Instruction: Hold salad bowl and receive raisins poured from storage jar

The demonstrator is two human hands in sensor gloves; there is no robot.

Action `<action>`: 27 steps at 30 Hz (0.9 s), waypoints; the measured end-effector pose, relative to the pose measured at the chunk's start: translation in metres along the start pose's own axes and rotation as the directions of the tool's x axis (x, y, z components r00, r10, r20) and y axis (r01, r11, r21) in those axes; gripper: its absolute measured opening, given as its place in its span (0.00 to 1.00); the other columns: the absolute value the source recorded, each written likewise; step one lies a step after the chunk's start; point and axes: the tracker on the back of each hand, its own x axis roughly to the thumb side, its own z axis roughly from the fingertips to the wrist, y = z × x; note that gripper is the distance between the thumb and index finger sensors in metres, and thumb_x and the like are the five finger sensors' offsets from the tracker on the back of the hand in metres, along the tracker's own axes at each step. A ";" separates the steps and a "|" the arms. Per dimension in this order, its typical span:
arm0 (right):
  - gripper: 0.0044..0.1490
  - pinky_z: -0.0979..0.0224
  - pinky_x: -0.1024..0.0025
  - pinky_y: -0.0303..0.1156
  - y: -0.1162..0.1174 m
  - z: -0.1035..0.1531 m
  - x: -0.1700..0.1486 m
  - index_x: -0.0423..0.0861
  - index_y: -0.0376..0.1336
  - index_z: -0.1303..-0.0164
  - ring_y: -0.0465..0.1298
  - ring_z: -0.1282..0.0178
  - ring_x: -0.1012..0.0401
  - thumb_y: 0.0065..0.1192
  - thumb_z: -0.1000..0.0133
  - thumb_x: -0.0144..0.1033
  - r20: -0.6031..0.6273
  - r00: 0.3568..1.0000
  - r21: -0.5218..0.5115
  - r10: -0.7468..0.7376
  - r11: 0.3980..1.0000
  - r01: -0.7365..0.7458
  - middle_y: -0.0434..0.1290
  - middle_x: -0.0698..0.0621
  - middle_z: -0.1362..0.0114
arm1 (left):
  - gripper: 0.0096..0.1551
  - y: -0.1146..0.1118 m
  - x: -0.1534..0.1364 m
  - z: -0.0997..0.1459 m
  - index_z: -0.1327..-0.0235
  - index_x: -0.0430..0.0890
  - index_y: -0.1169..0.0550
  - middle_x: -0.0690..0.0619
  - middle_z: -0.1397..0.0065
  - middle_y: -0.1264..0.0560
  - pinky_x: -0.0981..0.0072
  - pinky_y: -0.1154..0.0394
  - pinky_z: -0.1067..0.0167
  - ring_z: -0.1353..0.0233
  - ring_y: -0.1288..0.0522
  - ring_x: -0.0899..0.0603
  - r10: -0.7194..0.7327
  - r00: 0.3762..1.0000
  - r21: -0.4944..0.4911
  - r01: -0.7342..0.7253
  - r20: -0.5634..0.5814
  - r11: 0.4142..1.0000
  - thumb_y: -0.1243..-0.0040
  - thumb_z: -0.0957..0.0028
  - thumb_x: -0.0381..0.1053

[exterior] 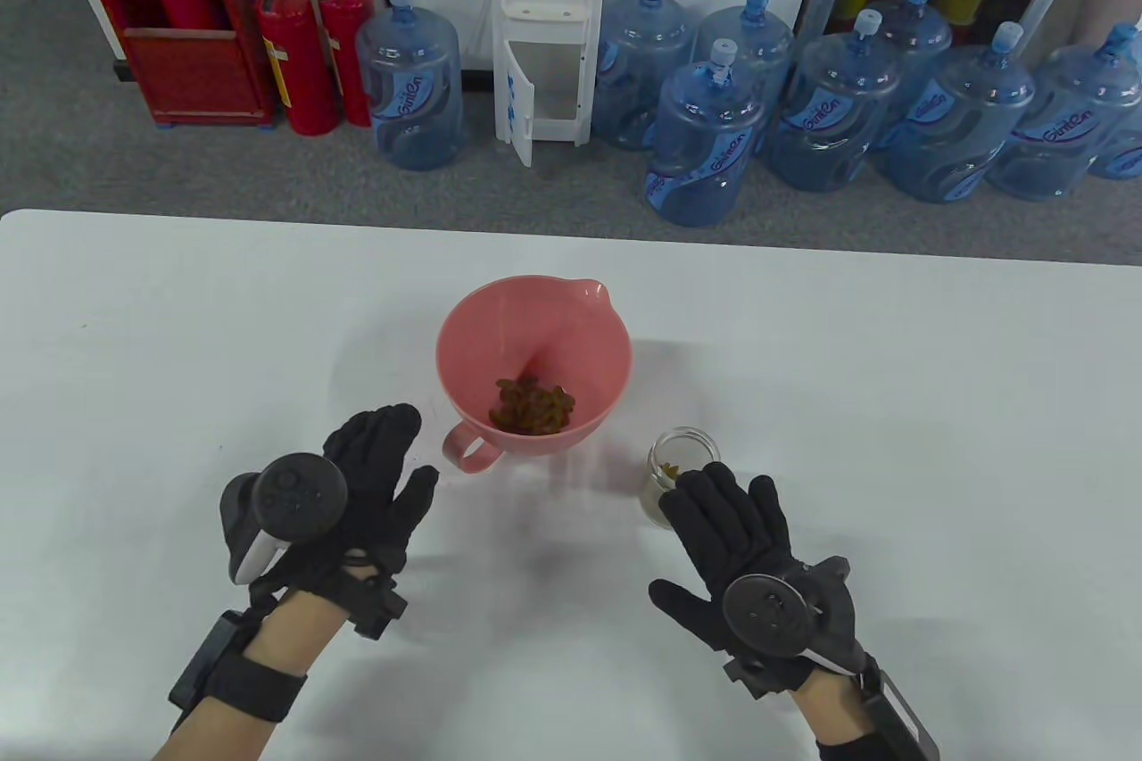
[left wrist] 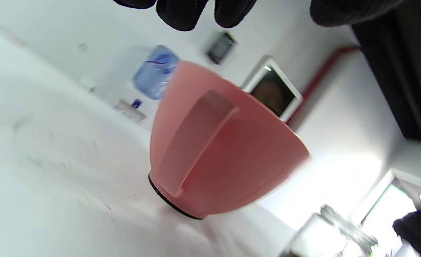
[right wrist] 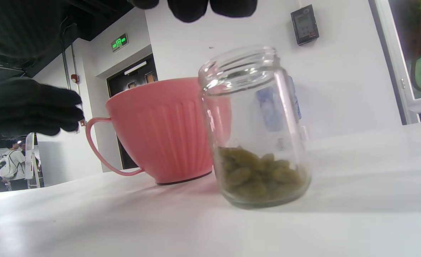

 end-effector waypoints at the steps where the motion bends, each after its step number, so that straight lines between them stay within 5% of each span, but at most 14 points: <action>1: 0.58 0.16 0.43 0.36 0.000 0.000 0.000 0.65 0.36 0.24 0.45 0.12 0.55 0.57 0.59 0.72 0.001 1.000 0.000 0.001 1.000 -0.001 0.40 0.58 0.15 | 0.43 0.001 0.007 0.005 0.22 0.51 0.41 0.43 0.19 0.45 0.34 0.56 0.27 0.18 0.51 0.27 -0.058 0.998 -0.012 0.058 0.033 0.998 0.52 0.51 0.67; 8: 0.58 0.16 0.43 0.36 -0.001 0.001 0.000 0.65 0.36 0.24 0.45 0.12 0.55 0.57 0.59 0.72 0.006 1.000 -0.001 0.010 1.000 -0.010 0.41 0.58 0.15 | 0.42 -0.028 0.042 0.034 0.23 0.63 0.47 0.48 0.17 0.57 0.35 0.62 0.27 0.15 0.62 0.32 -0.203 0.964 -0.154 0.230 0.172 0.961 0.52 0.51 0.68; 18: 0.58 0.16 0.43 0.36 -0.001 0.003 0.002 0.65 0.36 0.24 0.45 0.12 0.54 0.57 0.59 0.72 0.012 1.000 -0.006 0.017 1.000 -0.017 0.40 0.58 0.15 | 0.45 -0.053 0.041 0.040 0.23 0.64 0.50 0.50 0.16 0.58 0.36 0.62 0.27 0.15 0.63 0.34 -0.268 0.940 -0.137 0.300 0.212 0.944 0.53 0.53 0.73; 27: 0.58 0.16 0.43 0.36 -0.002 0.004 0.002 0.65 0.36 0.24 0.45 0.12 0.54 0.57 0.59 0.72 0.015 1.000 -0.014 0.013 1.000 -0.012 0.41 0.58 0.15 | 0.45 -0.051 0.041 0.042 0.23 0.64 0.50 0.50 0.17 0.58 0.37 0.60 0.26 0.15 0.61 0.33 -0.268 0.937 -0.116 0.298 0.223 0.947 0.53 0.53 0.73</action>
